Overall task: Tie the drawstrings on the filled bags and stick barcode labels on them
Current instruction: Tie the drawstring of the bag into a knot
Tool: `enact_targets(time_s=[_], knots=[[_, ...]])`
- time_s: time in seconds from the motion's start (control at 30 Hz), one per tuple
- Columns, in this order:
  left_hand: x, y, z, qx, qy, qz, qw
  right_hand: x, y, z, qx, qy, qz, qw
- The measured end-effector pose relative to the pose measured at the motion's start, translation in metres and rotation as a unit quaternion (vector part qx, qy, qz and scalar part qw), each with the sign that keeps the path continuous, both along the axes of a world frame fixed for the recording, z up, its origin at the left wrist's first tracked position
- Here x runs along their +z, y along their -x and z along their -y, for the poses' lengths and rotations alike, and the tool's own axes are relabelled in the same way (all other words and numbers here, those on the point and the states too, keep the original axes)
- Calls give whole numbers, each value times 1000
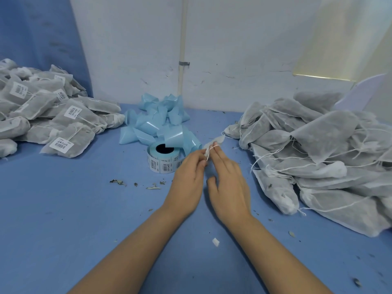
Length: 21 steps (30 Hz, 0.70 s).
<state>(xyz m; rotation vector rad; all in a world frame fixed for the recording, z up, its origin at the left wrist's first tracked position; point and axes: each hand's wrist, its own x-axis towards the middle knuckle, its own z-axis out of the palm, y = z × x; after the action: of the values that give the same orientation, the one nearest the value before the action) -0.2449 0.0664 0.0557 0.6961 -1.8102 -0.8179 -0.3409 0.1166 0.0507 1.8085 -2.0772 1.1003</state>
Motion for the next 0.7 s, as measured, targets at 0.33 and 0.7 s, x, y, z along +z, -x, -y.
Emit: enact_targets(time_s=[0.33, 0.7], knots=[[-7, 0, 1, -13, -36, 107, 994, -4, 9, 1, 9, 97, 169, 981], [-8, 0, 3, -38, -111, 86, 989, 2, 19, 4, 25, 111, 447, 887]])
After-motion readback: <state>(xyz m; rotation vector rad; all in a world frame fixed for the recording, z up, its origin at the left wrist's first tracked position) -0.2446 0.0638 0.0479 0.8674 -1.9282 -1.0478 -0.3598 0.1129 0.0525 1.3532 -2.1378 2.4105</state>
